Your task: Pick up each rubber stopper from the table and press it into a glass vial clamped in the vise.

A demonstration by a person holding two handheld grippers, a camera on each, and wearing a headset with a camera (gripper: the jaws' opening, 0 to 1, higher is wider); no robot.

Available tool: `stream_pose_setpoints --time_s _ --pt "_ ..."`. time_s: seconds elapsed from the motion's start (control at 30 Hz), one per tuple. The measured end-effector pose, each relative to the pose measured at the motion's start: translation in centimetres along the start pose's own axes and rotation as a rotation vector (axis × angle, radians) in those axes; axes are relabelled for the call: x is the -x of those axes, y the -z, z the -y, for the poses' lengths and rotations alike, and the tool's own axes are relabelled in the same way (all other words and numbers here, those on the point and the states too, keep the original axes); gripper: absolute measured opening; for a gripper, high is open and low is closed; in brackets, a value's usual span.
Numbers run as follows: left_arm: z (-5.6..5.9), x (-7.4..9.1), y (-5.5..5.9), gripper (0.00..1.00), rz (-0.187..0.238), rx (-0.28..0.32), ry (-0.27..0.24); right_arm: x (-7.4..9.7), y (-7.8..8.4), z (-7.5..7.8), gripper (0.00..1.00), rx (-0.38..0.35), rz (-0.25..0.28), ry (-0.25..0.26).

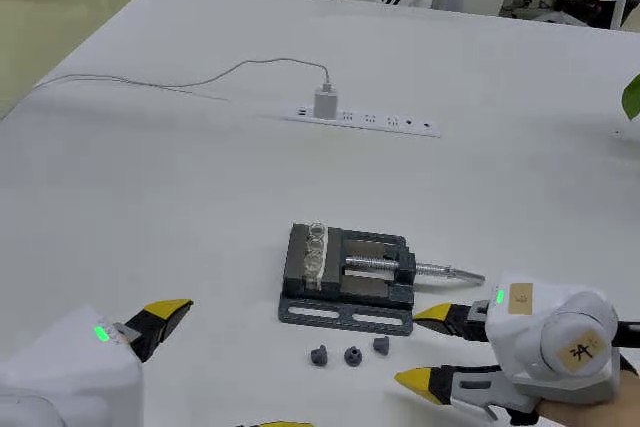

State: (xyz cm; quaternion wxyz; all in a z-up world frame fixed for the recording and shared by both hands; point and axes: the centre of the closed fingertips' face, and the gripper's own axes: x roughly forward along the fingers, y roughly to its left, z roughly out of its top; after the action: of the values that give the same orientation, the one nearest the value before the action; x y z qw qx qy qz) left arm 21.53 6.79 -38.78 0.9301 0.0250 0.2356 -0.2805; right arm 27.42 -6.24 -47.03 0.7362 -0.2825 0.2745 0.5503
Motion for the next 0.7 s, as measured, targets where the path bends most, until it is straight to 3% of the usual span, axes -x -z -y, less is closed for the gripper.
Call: stream_pose_setpoints --time_s 0.3,0.7 --pt "0.1 -0.1 0.2 0.89 -0.002 0.012 0.001 -1.0 -0.2 0.3 0.17 0.033 -0.002 -0.015" --pt "-0.1 -0.1 0.5 0.89 -0.004 0.027 -0.002 -1.8 -0.1 0.0 0.12 0.030 -0.007 -0.034"
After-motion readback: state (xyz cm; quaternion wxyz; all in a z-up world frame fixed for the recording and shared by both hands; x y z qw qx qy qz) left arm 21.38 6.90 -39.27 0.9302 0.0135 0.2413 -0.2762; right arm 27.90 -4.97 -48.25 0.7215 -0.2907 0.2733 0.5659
